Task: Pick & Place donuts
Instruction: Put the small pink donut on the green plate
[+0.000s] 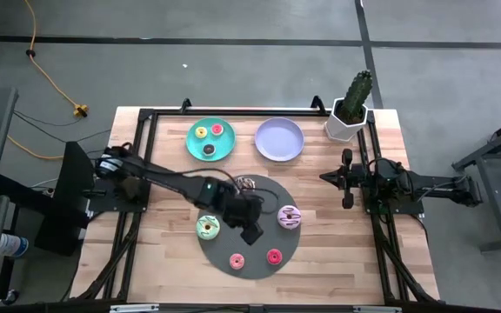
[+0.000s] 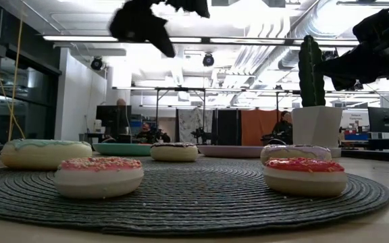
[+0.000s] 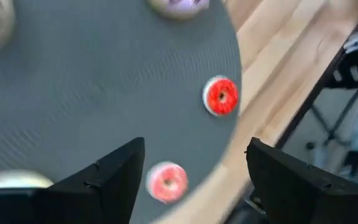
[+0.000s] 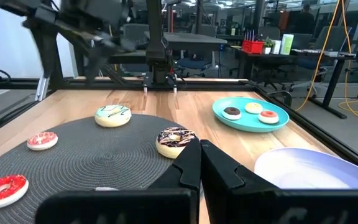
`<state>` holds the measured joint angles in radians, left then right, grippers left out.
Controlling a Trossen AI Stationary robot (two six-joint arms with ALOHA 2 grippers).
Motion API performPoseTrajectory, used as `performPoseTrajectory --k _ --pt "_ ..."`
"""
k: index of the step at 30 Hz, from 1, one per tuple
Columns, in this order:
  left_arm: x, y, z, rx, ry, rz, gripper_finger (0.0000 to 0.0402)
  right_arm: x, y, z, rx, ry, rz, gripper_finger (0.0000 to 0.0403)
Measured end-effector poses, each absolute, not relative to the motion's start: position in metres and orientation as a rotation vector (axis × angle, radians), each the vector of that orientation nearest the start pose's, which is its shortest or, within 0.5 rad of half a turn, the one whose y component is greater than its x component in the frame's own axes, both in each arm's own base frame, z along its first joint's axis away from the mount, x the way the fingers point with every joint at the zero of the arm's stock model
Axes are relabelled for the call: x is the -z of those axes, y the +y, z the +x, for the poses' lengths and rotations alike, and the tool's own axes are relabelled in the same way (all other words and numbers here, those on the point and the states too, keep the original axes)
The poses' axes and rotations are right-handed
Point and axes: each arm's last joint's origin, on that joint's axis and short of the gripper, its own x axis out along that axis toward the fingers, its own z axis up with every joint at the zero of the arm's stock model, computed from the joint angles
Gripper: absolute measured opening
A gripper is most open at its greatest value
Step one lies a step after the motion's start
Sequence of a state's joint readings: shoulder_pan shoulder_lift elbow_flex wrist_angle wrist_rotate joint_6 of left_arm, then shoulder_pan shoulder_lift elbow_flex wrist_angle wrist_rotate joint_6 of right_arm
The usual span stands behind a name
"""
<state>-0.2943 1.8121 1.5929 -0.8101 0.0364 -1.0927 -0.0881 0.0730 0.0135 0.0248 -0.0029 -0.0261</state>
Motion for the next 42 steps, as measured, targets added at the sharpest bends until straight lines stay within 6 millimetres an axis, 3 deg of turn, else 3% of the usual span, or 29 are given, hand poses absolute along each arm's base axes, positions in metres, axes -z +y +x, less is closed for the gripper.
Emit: performPoseTrajectory --k 5,12,26,32,42 --pt "-0.269 -0.136 0.363 -0.412 1.131 -1.003 0.0268 -0.165 -0.009 0.101 0.085 0.034 -0.025 0.0000" --pt "-0.244 -0.158 0.352 -0.527 1.267 -0.961 0.0268 -0.164 -0.009 0.101 0.085 0.043 -0.024 0.0000" --pt "-0.205 -0.205 0.353 -0.167 1.363 -0.551 0.0268 -0.163 -0.009 0.103 0.085 0.060 -0.023 0.0000" --pt "-0.195 -0.223 0.360 0.039 1.300 -0.391 0.0268 -0.162 -0.009 0.103 0.085 0.070 -0.023 0.0000" --pt "-0.193 -0.224 0.356 0.061 1.255 -0.201 0.0268 -0.160 -0.009 0.104 0.084 0.089 -0.022 0.0000"
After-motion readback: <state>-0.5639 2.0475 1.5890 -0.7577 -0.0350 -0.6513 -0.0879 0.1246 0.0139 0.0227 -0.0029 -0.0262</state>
